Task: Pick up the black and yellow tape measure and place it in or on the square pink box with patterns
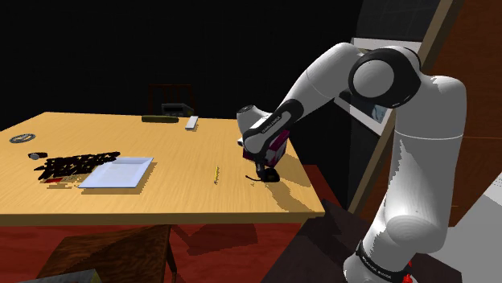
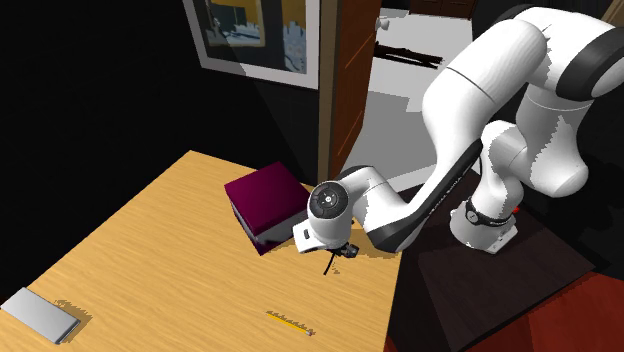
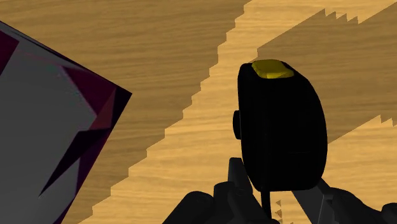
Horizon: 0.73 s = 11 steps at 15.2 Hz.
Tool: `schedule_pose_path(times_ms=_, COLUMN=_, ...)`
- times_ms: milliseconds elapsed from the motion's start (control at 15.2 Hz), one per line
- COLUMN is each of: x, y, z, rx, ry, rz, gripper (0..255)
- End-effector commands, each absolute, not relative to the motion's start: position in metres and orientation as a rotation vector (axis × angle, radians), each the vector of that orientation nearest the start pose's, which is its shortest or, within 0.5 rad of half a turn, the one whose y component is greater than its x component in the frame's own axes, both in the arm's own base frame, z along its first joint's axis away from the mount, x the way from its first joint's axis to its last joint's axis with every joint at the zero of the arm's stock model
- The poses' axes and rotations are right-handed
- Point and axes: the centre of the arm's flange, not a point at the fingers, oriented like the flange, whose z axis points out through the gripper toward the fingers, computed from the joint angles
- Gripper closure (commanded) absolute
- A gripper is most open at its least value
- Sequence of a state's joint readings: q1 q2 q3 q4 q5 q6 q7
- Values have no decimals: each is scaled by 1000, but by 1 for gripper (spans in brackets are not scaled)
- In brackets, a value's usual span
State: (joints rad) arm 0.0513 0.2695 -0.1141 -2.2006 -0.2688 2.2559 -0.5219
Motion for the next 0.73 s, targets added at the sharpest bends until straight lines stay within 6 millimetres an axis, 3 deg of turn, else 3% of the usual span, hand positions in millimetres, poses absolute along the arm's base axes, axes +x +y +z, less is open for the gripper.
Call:
schedule_pose_path(times_ms=0, x=530, y=-41, z=245, rx=-3088, ry=-1046, rz=440, gripper=255)
schedule_pose_path(times_ms=396, x=530, y=-41, z=245, rx=-3088, ry=-1046, rz=440, gripper=255)
schedule_pose_path(times_ms=660, x=530, y=-41, z=266, rx=-3088, ry=-1046, rz=440, gripper=255)
